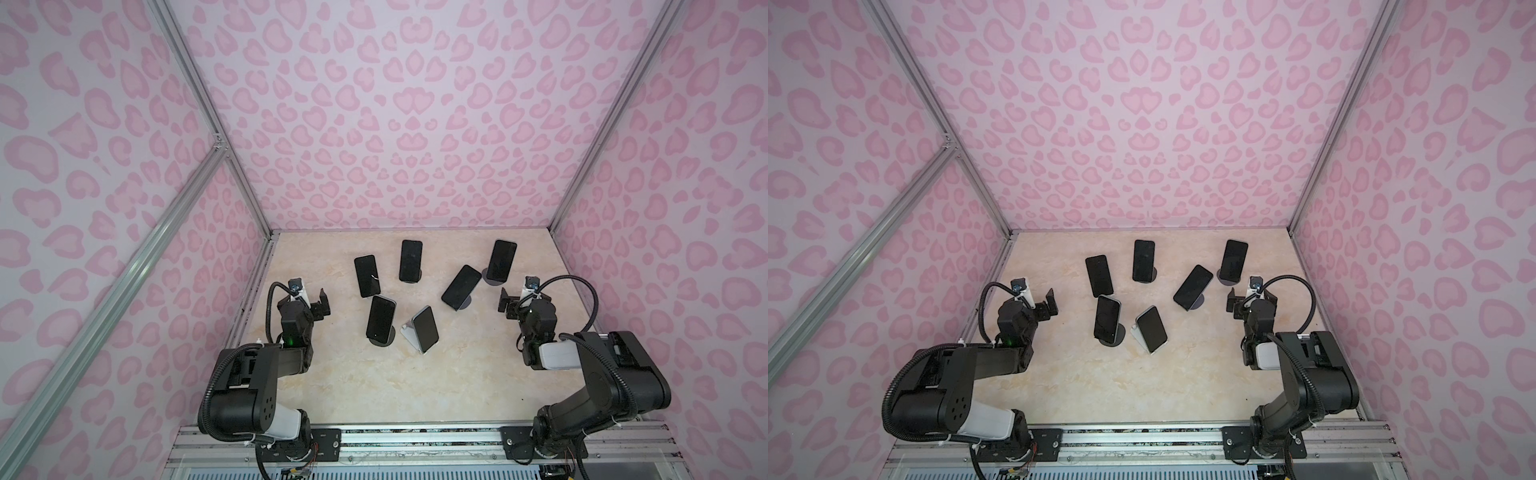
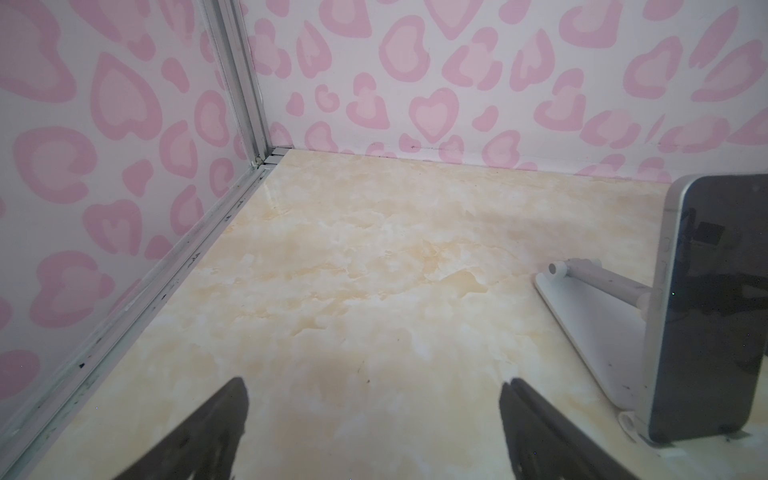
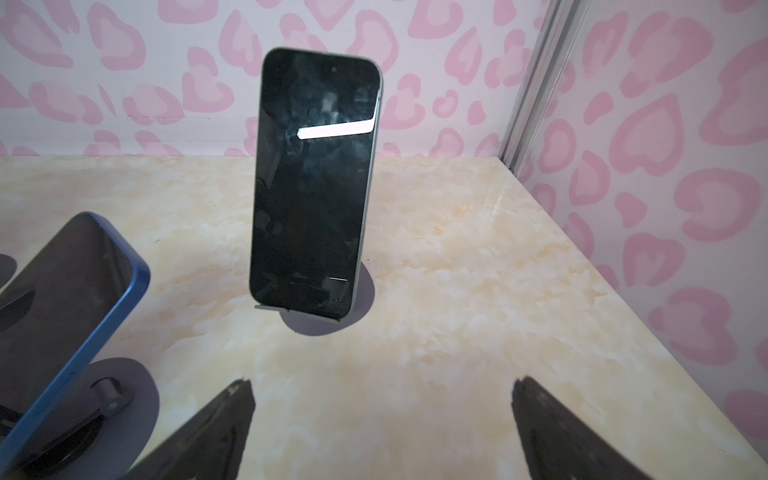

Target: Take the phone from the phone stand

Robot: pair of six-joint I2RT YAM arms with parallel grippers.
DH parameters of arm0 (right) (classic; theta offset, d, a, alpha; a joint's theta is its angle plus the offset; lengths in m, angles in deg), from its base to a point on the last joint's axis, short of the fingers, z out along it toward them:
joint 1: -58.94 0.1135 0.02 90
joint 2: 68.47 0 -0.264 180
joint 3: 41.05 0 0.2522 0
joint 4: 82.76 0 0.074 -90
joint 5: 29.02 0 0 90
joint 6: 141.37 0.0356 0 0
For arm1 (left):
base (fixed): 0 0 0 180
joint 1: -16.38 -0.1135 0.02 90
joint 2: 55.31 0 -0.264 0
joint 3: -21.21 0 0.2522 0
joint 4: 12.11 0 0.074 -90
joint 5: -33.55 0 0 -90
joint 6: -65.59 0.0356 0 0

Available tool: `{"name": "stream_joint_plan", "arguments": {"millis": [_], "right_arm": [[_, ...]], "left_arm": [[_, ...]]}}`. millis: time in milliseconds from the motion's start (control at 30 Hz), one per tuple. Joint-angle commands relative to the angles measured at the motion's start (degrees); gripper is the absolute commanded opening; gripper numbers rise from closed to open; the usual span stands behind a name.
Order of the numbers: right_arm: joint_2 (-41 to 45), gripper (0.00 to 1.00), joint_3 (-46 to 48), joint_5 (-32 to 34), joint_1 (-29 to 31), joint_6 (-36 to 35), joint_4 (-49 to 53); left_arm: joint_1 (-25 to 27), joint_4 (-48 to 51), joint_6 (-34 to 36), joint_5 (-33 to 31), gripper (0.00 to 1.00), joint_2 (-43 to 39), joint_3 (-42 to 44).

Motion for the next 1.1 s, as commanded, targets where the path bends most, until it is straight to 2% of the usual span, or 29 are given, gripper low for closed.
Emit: {"name": "stream_joint_plan", "arguments": {"millis": [0, 33, 133, 300, 400, 467, 533, 600, 633, 667, 733, 800, 867, 933, 1033, 1067], "right_arm": [[-0.1, 1.00, 0.0, -2.4, -0.4, 1.1, -0.1], [-0.1, 1.00, 0.0, -2.4, -0.5, 1.1, -0.2], [1.7, 1.00, -1.0, 1.3, -0.4, 2.6, 2.9], [15.1, 1.00, -9.8, 6.7, 1.3, 4.0, 27.6], [23.7, 1.00, -23.6, 8.5, 4.0, 11.8, 55.0], [26.8, 1.00, -32.6, 7.0, 5.4, 18.5, 70.3], [29.7, 1.00, -36.4, 1.4, 5.2, 23.3, 77.3], [33.7, 1.00, -33.2, 1.0, 4.7, 35.0, 78.2], [36.1, 0.99, -30.2, -3.9, 3.3, 37.8, 76.0], [38.3, 0.79, -26.0, -12.2, 1.9, 37.7, 70.6], [40.5, 0.59, -22.4, -19.8, 2.7, 37.8, 67.0], [40.6, 0.53, -23.4, -18.0, 7.0, 34.5, 73.2], [41.0, 0.45, -24.0, -13.1, 11.9, 32.7, 79.0], [42.6, 0.36, -21.5, -12.0, 15.7, 33.9, 79.4], [45.8, 0.00, -14.5, -11.2, 19.5, 40.5, 74.1], [46.7, 0.00, -11.6, -10.9, 21.0, 43.2, 71.7]], "left_arm": [[-0.1, -1.5, 0.2, -0.1, 0.98, -0.2, 0.2], [-0.1, -1.5, 0.1, -0.5, 0.98, -0.5, 0.1], [0.0, 13.3, 0.0, -1.3, 0.98, -7.2, -5.2], [0.1, 24.1, -3.8, -2.5, 0.98, -21.2, -10.4], [0.2, 36.3, -16.3, -6.1, 0.98, -30.0, -17.4], [0.1, 49.3, -27.2, -6.9, 0.97, -33.9, -23.3], [0.2, 62.9, -35.6, -3.1, 0.98, -37.6, -28.5], [0.2, 70.0, -37.1, 1.8, 0.98, -41.2, -29.2], [0.2, 72.7, -40.9, 2.8, 0.98, -43.5, -27.8], [0.1, 73.8, -43.8, 4.5, 0.98, -45.9, -25.8], [0.0, 73.1, -40.8, 11.7, 0.98, -50.6, -23.5], [0.0, 75.5, -41.0, 16.0, 0.98, -54.4, -22.4], [0.0, 79.0, -41.9, 15.9, 0.98, -58.2, -21.3], [0.1, 80.9, -44.5, 14.6, 0.99, -62.2, -18.5], [0.2, 80.5, -47.4, 18.0, 1.00, -65.8, -14.3], [0.5, 80.0, -47.9, 19.3, 0.99, -65.6, -13.4]]}}
